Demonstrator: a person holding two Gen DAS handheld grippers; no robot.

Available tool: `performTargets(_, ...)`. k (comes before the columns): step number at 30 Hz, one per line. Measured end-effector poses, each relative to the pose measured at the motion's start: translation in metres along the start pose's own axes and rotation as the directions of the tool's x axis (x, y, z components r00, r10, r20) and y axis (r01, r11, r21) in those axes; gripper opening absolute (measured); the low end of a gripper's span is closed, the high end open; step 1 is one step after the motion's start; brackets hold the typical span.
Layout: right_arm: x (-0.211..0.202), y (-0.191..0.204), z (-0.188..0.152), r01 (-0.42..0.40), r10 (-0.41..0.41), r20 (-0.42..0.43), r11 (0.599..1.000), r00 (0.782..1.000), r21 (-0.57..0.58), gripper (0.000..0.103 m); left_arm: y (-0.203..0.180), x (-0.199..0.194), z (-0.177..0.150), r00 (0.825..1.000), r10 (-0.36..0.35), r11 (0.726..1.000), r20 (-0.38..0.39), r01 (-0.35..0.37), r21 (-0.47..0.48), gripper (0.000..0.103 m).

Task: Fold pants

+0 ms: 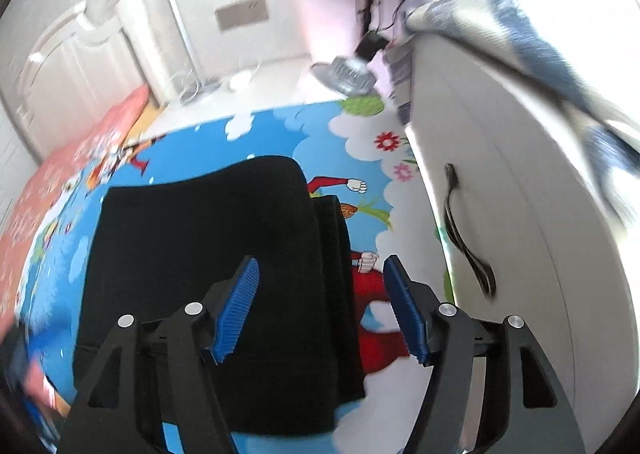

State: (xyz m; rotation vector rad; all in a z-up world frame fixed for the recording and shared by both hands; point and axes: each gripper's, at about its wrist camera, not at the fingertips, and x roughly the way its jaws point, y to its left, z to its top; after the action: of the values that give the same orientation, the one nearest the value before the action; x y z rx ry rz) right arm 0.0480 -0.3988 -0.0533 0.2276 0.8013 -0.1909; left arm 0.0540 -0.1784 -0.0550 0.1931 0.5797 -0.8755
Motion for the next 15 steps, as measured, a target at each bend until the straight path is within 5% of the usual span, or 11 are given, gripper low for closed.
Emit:
performTargets(3,-0.008,0.012,-0.012,0.007,-0.005,0.041,0.999,0.999,-0.043,0.079,0.034,0.038,0.038,0.988,-0.145,0.983,-0.047,0.138,-0.124,0.054)
performTargets(6,0.011,-0.015,-0.022,-0.012,0.019,-0.059,0.993,0.998,0.118,0.078,0.045,0.095,0.064,0.967,-0.212,0.961,-0.142,0.18,-0.21,0.057)
performTargets(10,0.018,-0.021,-0.036,-0.042,0.055,-0.095,0.991,0.994,0.131,0.071,0.031,0.168,0.1,0.938,-0.172,0.975,-0.3,0.12,-0.186,0.067)
performTargets(13,0.018,-0.021,-0.038,-0.053,0.065,-0.097,0.99,0.993,0.127,0.071,0.006,0.217,0.12,0.94,-0.027,0.998,-0.34,0.044,0.044,0.087)
performTargets(15,0.021,-0.021,-0.037,-0.063,0.077,-0.105,0.989,0.992,0.131,0.07,0.007,0.241,0.125,0.913,-0.022,0.996,-0.407,0.055,0.07,0.086)
